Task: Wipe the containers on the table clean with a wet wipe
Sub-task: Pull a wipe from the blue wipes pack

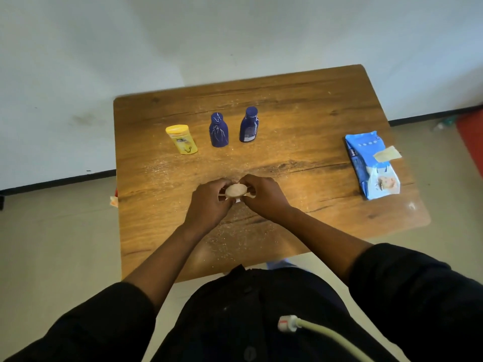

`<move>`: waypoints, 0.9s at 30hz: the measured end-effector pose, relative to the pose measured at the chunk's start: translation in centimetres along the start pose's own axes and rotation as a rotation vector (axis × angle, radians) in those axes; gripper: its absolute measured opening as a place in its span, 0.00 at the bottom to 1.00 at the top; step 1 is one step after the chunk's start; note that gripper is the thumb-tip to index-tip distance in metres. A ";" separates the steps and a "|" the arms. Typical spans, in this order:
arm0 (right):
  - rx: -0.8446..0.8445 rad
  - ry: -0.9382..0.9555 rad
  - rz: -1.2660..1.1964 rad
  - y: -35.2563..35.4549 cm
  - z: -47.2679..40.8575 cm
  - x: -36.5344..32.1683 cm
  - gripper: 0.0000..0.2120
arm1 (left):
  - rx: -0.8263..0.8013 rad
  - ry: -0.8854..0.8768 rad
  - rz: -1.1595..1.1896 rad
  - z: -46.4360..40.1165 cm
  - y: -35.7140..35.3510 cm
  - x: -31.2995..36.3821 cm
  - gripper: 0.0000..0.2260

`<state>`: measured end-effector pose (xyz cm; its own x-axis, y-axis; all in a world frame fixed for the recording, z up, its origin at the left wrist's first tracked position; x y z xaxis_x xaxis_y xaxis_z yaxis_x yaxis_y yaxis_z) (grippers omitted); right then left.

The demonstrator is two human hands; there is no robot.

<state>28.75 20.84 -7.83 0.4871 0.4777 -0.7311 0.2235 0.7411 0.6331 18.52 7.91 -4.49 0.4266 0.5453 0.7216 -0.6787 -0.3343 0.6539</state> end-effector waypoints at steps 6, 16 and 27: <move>-0.034 0.012 -0.004 0.6 0.1 0.1 0.19 | -0.042 0.028 -0.033 0.3 0.3 -0.1 0.30; 0.087 -0.010 0.015 6.7 3.1 2.7 0.18 | -0.071 -0.171 -0.251 -1.5 0.8 5.1 0.32; 0.410 -0.389 0.121 20.6 9.0 13.9 0.12 | -0.362 -0.497 -0.446 -7.4 -11.2 17.0 0.28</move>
<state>47.71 38.47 -2.64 0.7865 0.2819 -0.5495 0.4182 0.4118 0.8097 28.90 26.61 -1.27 0.8675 0.1310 0.4799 -0.4961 0.1567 0.8540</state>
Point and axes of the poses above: each hand's wrist, its own z-axis away from the middle knuckle, its own y-axis out of the back of the hand, x = y × z, the point moved 5 cm from there along -z, towards the middle knuckle, and after that the axes turned 1 degree about -z, right-handed, at the moved point
